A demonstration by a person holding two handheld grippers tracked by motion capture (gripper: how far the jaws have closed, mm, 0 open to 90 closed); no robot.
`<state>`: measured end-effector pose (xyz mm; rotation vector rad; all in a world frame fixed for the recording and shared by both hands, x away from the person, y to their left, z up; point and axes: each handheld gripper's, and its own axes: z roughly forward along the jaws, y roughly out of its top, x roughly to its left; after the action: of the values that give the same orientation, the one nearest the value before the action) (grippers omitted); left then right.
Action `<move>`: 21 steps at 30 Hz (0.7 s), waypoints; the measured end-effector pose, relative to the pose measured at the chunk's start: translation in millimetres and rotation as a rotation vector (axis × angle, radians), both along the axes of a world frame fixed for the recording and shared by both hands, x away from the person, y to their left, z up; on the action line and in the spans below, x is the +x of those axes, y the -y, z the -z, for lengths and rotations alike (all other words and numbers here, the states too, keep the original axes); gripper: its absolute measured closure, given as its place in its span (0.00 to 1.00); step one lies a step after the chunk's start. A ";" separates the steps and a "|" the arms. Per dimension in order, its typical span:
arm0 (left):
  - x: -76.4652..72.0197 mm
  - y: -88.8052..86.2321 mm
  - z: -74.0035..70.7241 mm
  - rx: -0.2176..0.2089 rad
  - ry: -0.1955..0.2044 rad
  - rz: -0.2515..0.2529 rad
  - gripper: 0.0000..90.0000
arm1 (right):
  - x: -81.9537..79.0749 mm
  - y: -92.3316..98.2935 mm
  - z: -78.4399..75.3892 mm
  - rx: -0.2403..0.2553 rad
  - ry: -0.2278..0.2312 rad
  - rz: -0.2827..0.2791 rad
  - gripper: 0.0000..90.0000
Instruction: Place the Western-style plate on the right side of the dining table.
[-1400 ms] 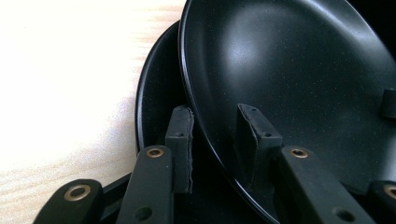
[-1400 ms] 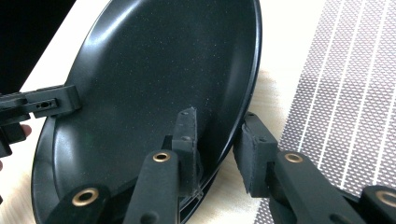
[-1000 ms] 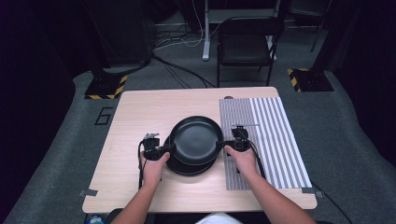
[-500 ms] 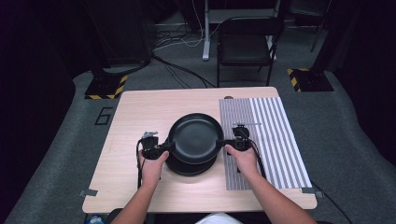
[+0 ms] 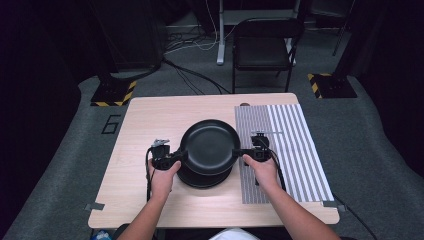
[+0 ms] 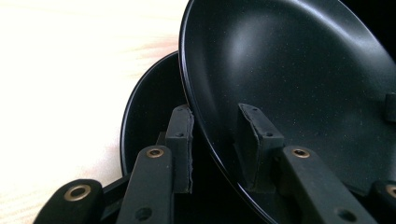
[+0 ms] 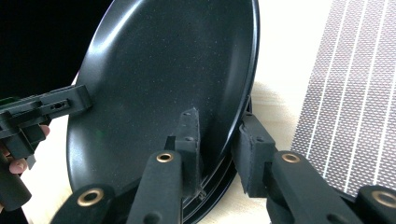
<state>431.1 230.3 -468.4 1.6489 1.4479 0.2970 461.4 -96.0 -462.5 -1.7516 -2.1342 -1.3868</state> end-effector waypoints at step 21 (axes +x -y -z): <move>5.3 14.6 -23.1 0.029 0.031 0.035 0.75 | -6.2 16.0 -14.7 0.032 0.017 0.016 0.80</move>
<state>436.4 215.6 -445.3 1.6838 1.3965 0.3238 455.1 -111.9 -447.8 -1.7553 -2.0987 -1.4371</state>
